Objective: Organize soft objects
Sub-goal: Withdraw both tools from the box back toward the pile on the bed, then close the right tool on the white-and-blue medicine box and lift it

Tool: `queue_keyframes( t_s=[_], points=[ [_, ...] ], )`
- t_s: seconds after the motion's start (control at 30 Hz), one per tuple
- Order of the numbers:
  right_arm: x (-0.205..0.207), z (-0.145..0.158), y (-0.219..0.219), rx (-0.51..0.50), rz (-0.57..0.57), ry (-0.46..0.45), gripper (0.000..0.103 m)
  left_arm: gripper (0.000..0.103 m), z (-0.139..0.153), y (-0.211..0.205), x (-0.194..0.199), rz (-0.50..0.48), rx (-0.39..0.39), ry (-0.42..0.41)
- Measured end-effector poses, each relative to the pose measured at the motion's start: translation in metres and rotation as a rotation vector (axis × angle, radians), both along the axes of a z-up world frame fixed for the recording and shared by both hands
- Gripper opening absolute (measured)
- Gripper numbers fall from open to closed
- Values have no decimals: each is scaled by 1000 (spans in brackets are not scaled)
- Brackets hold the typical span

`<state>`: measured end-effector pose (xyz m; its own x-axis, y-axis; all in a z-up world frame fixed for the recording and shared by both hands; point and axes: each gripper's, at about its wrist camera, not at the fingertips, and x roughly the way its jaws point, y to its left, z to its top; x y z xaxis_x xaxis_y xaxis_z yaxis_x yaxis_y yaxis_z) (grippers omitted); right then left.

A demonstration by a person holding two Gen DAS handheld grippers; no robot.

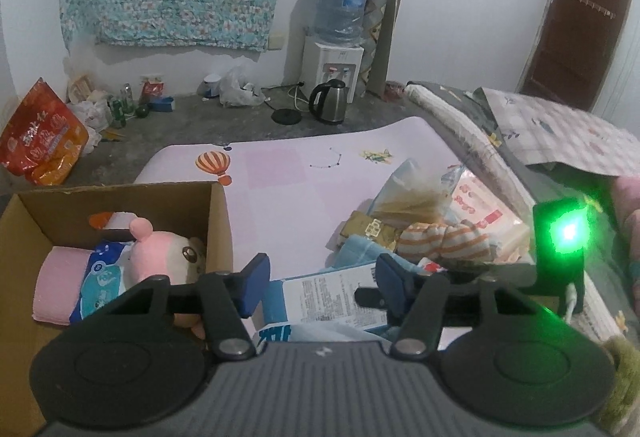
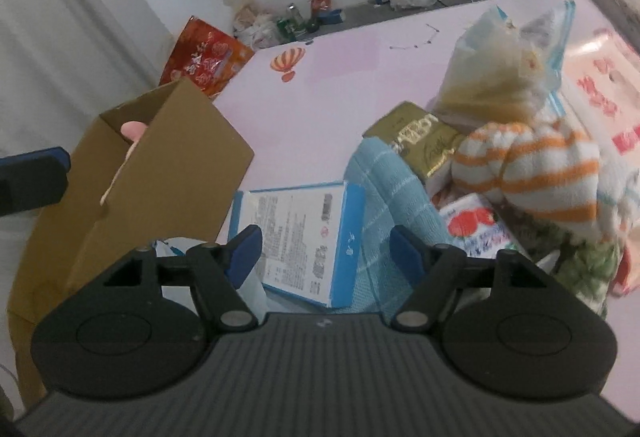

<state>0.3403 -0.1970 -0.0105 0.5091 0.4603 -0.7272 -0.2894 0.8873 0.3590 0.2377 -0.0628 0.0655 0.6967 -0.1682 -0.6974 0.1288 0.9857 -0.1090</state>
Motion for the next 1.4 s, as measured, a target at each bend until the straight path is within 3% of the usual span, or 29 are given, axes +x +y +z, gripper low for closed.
queue_keyframes(
  t_s=[0.17, 0.33, 0.43, 0.67, 0.8, 0.83, 0.97, 1.1, 1.23, 1.4],
  points=[
    [8, 29, 32, -190, 204, -106, 75, 56, 5, 8, -5, 0, -20, -12],
    [27, 12, 75, -371, 453, -131, 83, 57, 7, 18, -5, 9, -43, 6],
    [34, -7, 93, -454, 563, -93, 83, 60, 5, 19, -5, 8, -37, 22],
    [38, -23, 94, -470, 693, 57, 92, 69, 5, 21, -6, -1, -46, 21],
    [36, -35, 87, -482, 646, 94, 89, 71, 2, 19, -6, -3, -53, 36],
    [36, -33, 84, -461, 621, 94, 83, 71, 2, 19, -6, -3, -56, 40],
    [31, -16, 61, -378, 501, 61, 79, 71, -3, 15, -4, -8, -80, 63],
    [26, 1, 25, -242, 345, 41, 78, 71, -9, 13, 0, -10, -144, 100],
    [11, 13, -13, -91, 202, 18, 77, 71, -16, 12, 8, -8, -257, 165],
    [-19, 8, -62, 88, 23, 20, 77, 72, -34, 0, 22, -3, -361, 283]
  ],
)
